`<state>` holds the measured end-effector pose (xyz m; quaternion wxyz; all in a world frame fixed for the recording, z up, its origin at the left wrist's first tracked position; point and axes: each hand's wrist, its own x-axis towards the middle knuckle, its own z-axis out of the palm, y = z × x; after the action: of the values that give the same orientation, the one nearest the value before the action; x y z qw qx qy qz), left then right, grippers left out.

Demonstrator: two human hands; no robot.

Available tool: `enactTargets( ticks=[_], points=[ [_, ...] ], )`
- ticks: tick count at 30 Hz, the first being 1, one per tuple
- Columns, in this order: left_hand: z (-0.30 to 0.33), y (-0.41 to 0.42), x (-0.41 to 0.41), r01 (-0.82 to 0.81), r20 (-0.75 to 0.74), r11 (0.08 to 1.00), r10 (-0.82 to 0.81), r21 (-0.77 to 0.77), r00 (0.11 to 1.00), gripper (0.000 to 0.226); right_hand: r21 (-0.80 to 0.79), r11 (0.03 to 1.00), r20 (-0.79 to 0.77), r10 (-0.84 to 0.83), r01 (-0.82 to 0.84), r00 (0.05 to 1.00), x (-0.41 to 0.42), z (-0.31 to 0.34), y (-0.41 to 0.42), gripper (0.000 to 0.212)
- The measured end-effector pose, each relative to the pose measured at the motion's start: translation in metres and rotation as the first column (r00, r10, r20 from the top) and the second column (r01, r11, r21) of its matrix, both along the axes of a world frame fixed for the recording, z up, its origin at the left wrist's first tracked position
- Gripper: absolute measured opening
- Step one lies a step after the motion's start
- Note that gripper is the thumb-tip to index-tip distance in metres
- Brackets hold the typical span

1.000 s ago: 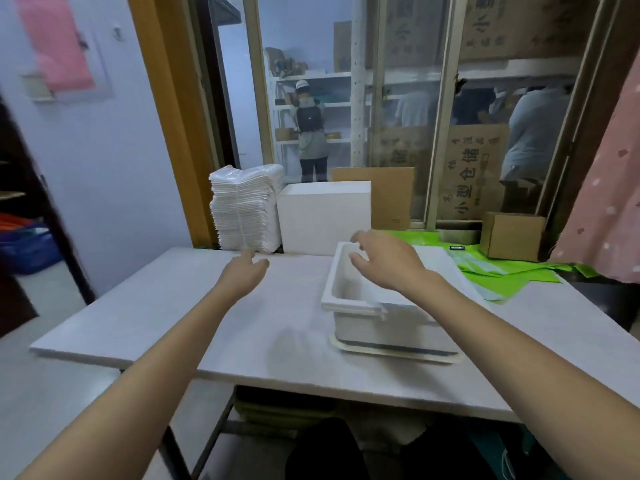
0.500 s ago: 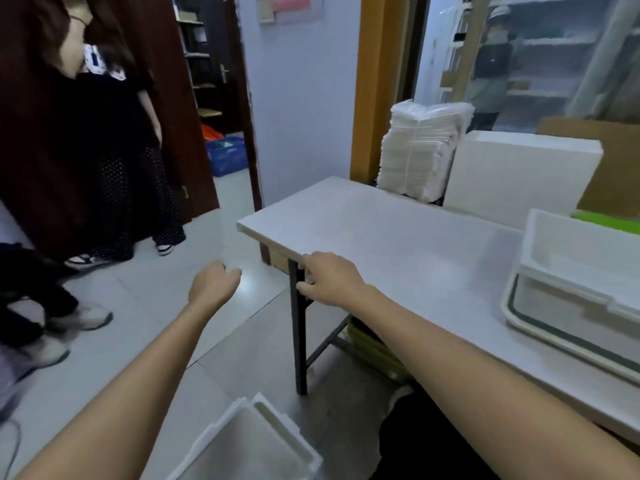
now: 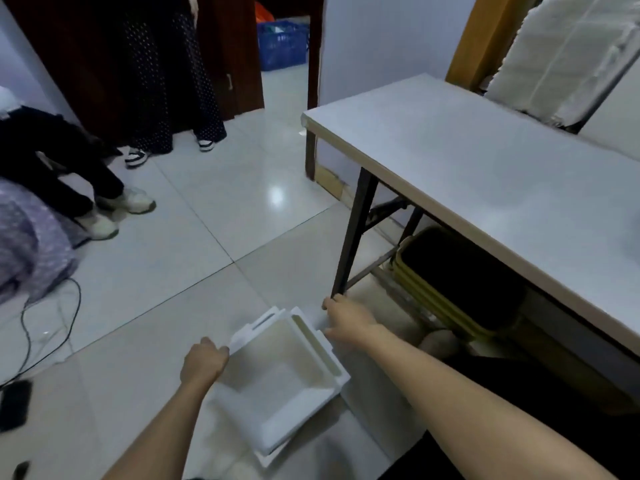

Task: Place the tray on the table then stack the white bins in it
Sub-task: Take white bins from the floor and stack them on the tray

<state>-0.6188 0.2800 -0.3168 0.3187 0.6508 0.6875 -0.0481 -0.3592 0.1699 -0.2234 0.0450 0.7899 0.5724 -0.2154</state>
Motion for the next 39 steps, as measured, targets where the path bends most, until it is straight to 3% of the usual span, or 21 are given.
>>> enactTargets(
  ticks=[8,11,17,21,29,33,39],
  points=[
    [-0.103,-0.044,-0.022,-0.228,0.020,0.963,0.233,-0.146,0.972,0.047,-0.136,0.990,-0.105,-0.045,0.031,0.993,-0.022,-0.108,0.008,0.063],
    [-0.127,-0.054,-0.028,-0.380,0.024,0.900,0.394,-0.212,0.919,0.048,-0.200,0.979,-0.126,-0.071,0.045,0.989,-0.023,-0.140,0.008,0.066],
    [-0.149,-0.066,-0.025,-0.525,0.099,0.761,0.598,-0.380,0.795,0.081,-0.300,0.952,-0.163,-0.108,0.055,0.981,-0.018,-0.173,0.015,0.062],
    [-0.156,-0.063,-0.019,-0.562,0.122,0.711,0.659,-0.422,0.742,0.062,-0.323,0.945,-0.179,-0.122,0.059,0.976,-0.013,-0.181,0.025,0.060],
    [-0.166,-0.060,-0.020,-0.536,0.218,0.708,0.675,-0.461,0.705,0.044,-0.388,0.915,-0.317,-0.247,0.113,0.916,-0.023,-0.196,0.030,0.053],
    [-0.170,-0.065,-0.019,-0.505,0.229,0.743,0.636,-0.438,0.737,0.033,-0.367,0.917,-0.348,-0.291,0.156,0.891,-0.023,-0.194,0.030,0.049],
    [-0.148,-0.079,-0.001,-0.504,0.308,0.833,0.553,-0.228,0.774,0.019,-0.204,0.944,-0.365,-0.320,0.260,0.874,-0.016,-0.174,0.025,0.041]
  ],
)
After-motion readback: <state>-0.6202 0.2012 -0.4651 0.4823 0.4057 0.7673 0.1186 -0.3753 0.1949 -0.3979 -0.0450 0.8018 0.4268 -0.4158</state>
